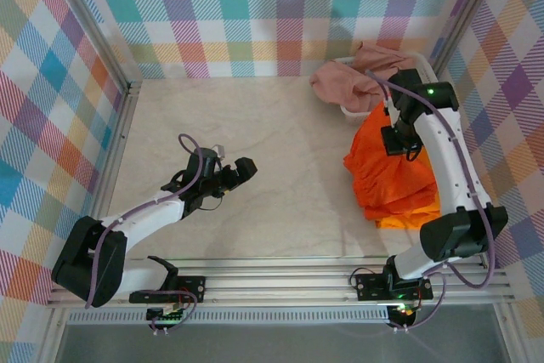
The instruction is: Fold and stack the shorts
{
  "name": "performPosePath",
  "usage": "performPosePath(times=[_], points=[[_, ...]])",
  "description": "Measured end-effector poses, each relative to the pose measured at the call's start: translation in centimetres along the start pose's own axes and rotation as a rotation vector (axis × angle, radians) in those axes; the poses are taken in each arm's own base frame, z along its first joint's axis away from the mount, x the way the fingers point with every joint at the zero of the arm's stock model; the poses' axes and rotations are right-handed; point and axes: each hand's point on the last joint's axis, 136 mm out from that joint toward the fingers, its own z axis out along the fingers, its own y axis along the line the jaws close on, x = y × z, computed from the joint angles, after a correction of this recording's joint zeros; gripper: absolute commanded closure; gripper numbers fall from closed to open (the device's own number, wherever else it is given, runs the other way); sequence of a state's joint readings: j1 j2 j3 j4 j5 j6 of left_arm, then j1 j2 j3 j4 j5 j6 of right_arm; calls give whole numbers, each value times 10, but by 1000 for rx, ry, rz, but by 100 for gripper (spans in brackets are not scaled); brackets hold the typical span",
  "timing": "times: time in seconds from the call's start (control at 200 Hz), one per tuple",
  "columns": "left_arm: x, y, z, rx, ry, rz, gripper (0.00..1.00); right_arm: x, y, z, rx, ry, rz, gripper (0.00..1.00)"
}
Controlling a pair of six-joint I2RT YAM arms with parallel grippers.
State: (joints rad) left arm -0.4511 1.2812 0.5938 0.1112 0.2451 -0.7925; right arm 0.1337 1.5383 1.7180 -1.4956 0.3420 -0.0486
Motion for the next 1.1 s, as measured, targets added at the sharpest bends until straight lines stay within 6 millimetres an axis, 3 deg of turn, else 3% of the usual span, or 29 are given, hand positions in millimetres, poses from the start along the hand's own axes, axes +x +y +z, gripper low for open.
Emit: performPosePath(times=[0.19, 0.3, 0.385, 0.43, 0.505, 0.585, 0.61, 0.635, 0.67, 0.705, 0.785, 0.93, 1.1], points=[[2, 4, 4, -13, 10, -5, 0, -6, -15, 34, 104, 73, -23, 100], [2, 5, 4, -14, 10, -7, 0, -7, -27, 41, 160, 83, -11, 100], [1, 4, 4, -10, 7, -6, 0, -6, -39, 46, 210, 89, 2, 96], [1, 3, 4, -7, 5, -5, 0, -5, -46, 50, 240, 98, 10, 88], [0, 2, 4, -2, 1, -4, 0, 0, -58, 59, 291, 122, 20, 84], [-1, 1, 4, 1, -1, -3, 0, 5, -70, 69, 341, 154, 36, 82], [-1, 1, 4, 1, -1, -3, 0, 7, -74, 72, 353, 165, 44, 77], [-1, 1, 4, 1, -1, -3, 0, 8, -77, 74, 362, 173, 57, 66], [-1, 1, 4, 1, -1, -3, 0, 10, -84, 77, 378, 182, 79, 40], [-1, 1, 4, 1, -2, -3, 0, 11, -91, 78, 395, 186, 102, 21], [-1, 1, 4, 0, -4, -3, 0, 14, -106, 79, 428, 186, 151, 1], [-7, -5, -5, 17, -41, 6, 0, 14, -110, 77, 410, 157, 219, 0], [-10, -9, -10, 30, -59, 11, 0, -14, -59, 62, 56, -57, 320, 1]])
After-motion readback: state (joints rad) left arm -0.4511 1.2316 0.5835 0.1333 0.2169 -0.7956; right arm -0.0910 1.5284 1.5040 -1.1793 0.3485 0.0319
